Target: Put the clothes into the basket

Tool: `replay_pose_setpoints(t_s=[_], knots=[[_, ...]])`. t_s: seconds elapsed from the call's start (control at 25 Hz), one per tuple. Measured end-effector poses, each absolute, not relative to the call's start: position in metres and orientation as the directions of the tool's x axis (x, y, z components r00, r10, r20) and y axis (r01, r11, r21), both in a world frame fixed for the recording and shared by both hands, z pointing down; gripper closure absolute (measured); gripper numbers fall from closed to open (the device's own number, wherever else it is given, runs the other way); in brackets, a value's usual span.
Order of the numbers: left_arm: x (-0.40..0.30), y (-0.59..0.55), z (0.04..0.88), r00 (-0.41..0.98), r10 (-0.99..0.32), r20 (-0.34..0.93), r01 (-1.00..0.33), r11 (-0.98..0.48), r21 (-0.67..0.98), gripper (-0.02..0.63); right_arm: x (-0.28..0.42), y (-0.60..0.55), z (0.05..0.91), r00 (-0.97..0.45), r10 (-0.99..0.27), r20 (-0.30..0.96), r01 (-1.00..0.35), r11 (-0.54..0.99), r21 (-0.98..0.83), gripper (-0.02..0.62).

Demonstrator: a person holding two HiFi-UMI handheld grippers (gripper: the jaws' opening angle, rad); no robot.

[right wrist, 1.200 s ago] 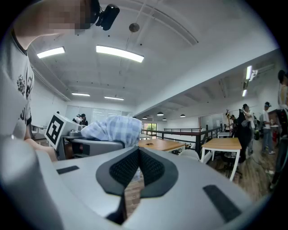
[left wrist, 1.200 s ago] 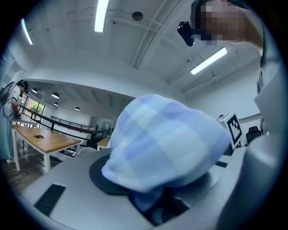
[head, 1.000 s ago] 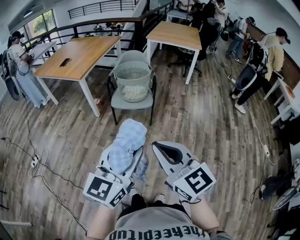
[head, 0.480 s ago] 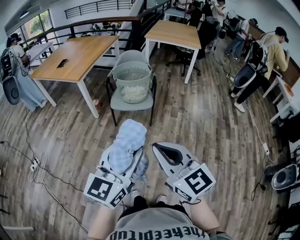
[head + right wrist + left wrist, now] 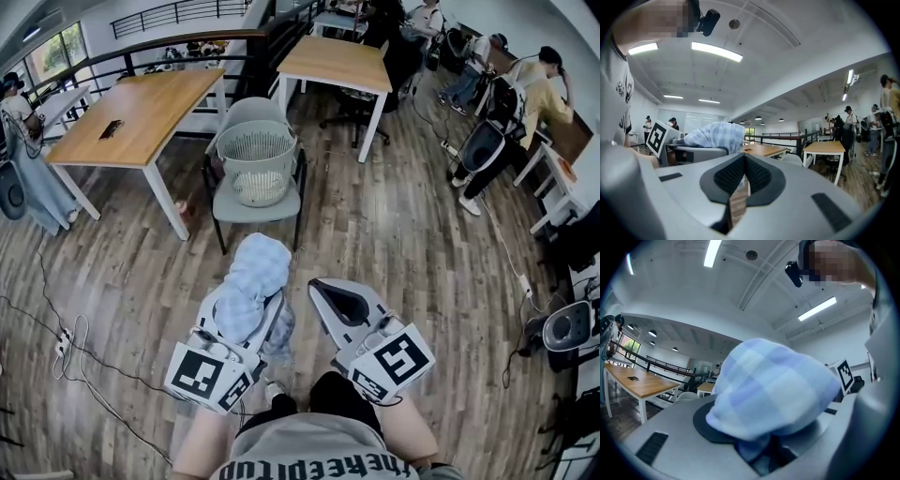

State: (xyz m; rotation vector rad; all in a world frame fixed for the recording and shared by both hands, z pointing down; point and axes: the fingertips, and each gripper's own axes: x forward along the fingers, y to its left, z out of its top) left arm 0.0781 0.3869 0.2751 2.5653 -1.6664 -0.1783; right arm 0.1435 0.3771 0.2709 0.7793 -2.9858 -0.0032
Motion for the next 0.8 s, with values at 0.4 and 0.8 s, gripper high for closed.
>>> replay_pose_setpoints(t_s=[0.4,0.8], knots=[[0.076,0.344,0.279,0.392,-0.918,-0.055,-0.908,-0.396,0.138,0.416,0.139,0.338,0.281,-0.885,-0.457,0.09,-0.457,0.889,0.013,0.586],[0.087,0.262,0.273,0.313,-0.947,-0.073,-0.937,-0.32,0.14,0.416,0.148,0.252,0.273,-0.927,-0.367,0.076,-0.367,0.93,0.02,0.586]])
